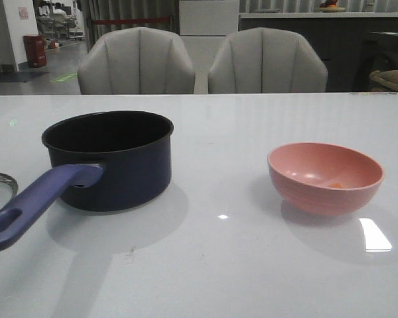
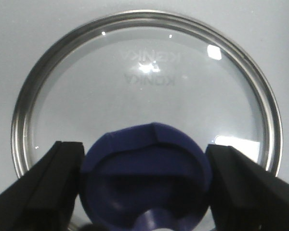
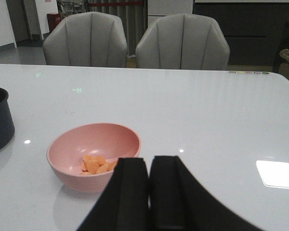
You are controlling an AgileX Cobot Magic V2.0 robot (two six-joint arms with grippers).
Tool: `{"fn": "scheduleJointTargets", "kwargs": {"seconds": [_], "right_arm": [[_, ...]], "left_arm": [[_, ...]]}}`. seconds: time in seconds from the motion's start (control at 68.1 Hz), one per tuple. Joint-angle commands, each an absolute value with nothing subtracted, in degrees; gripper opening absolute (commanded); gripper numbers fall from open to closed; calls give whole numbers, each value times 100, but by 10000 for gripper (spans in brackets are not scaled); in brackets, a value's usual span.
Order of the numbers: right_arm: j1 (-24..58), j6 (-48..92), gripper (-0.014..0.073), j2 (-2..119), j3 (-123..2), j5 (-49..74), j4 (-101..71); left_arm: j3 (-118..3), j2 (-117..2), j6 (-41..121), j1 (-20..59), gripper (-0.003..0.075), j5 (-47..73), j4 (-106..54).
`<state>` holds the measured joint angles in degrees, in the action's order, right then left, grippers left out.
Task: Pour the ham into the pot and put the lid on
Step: 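Set the glass lid down beside the saucepan with the left gripper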
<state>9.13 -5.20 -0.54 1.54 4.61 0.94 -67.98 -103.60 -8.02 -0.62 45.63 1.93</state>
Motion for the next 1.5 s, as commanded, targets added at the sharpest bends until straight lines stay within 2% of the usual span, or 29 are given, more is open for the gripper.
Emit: {"fn": "scheduleJointTargets", "kwargs": {"seconds": [0.0, 0.382, 0.734, 0.998, 1.263, 1.483], "right_arm": [[885, -502, 158, -175, 126, 0, 157], [885, -502, 158, -175, 126, 0, 157], [885, -502, 158, -175, 126, 0, 157], [885, -502, 158, -175, 126, 0, 157], [885, -502, 158, -170, 126, 0, 157], [885, -502, 158, -170, 126, 0, 157]], "left_arm": [[-7016, -10133, -801, -48, 520, 4539, 204], [-7054, -9116, -801, 407, 520, 4414, 323], [-6968, -8623, -801, 446, 520, 4747, 290], [-5718, -6826, -801, 459, 519, 3583, 172], [-4209, -4508, -801, 481, 519, 2284, -296], [-2980, -2700, -801, 1152, 518, 1741, -294]]}}
